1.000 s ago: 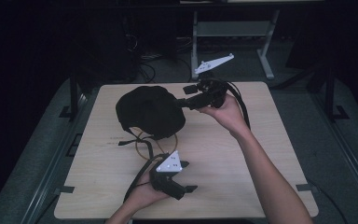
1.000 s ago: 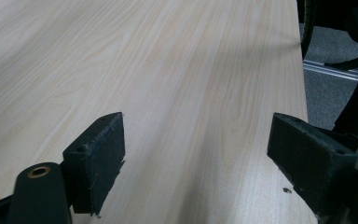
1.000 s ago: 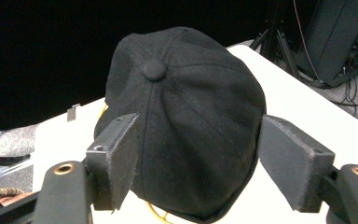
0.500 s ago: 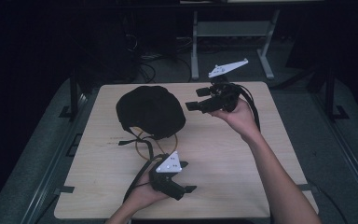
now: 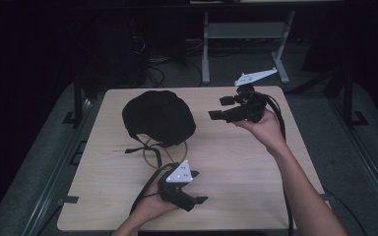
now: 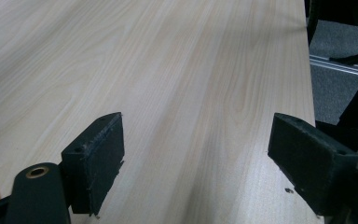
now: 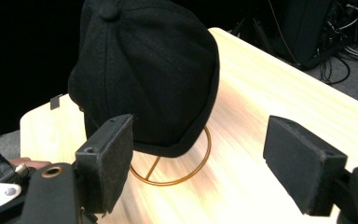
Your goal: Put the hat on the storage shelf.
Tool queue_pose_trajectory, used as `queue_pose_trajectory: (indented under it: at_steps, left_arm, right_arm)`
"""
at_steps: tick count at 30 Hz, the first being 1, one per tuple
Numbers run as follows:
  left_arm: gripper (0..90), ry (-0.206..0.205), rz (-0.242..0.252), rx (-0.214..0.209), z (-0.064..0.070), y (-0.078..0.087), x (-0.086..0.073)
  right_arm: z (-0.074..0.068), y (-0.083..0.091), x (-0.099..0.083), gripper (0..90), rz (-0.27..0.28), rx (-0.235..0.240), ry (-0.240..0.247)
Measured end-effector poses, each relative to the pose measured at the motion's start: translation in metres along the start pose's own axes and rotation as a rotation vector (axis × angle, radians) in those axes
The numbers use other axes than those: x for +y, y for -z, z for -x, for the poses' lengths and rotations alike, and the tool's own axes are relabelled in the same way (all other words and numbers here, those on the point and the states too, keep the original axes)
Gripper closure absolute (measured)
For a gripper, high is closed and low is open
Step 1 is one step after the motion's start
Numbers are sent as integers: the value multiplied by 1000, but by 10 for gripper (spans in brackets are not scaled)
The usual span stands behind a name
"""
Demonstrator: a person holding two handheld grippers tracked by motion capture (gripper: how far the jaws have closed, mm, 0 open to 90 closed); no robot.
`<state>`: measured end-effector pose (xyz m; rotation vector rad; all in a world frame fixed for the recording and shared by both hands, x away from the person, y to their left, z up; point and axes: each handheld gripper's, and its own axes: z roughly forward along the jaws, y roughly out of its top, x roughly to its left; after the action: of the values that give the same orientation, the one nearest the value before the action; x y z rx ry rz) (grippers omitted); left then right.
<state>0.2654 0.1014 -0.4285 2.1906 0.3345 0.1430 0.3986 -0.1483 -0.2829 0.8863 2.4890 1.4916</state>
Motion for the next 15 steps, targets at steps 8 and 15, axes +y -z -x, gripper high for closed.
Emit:
queue_pose_trajectory:
  at_steps: [8,15]
  left_arm:
    - [180,-5,4,5,-1,2,-1]
    - [180,0,6,9,-1,3,-2]
  right_arm:
    - [5,8,-8,223,-5,-14,-1]
    - [9,13,-21,224,-10,-25,-16]
